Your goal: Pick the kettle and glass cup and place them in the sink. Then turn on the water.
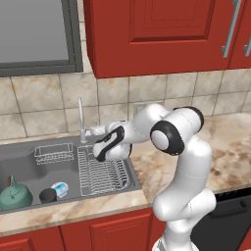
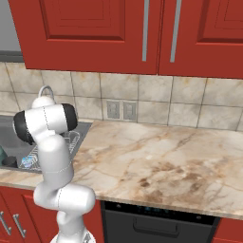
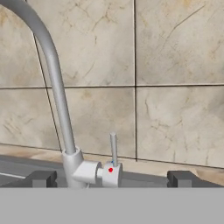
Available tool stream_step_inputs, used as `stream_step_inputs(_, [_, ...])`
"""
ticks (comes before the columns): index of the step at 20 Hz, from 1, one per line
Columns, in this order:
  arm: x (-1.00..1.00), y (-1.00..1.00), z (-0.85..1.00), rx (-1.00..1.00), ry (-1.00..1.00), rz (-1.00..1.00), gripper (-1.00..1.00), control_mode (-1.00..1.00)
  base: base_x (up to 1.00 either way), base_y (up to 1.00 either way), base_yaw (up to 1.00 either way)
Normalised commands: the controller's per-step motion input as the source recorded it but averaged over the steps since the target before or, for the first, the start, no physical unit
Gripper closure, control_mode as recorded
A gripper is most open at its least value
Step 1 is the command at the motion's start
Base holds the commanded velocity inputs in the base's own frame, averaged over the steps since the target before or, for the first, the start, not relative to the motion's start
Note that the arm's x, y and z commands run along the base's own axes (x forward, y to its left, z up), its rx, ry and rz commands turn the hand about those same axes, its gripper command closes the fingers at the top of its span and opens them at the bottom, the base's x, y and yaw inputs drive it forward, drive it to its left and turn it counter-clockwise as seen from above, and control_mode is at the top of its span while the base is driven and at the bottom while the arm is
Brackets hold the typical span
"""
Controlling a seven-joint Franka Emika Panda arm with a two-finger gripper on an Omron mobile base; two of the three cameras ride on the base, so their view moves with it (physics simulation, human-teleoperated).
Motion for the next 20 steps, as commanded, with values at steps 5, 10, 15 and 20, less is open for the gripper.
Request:
stream_step_inputs(5, [0.14,0.00,-0.14,0.00,-0.05,0.00,-1.00,-1.00,0.00,0.00,0.00])
stream_step_inputs(10, [0.09,0.00,-0.20,0.00,-0.06,0.00,-1.00,-1.00,0.00,0.00,0.00])
stream_step_inputs(15, [0.06,0.00,-0.23,0.00,-0.07,-0.01,-1.00,-1.00,0.00,0.00,0.00])
stream_step_inputs(20, [0.05,0.00,-0.19,0.00,-0.06,-0.02,-1.00,-1.00,0.00,0.00,0.00])
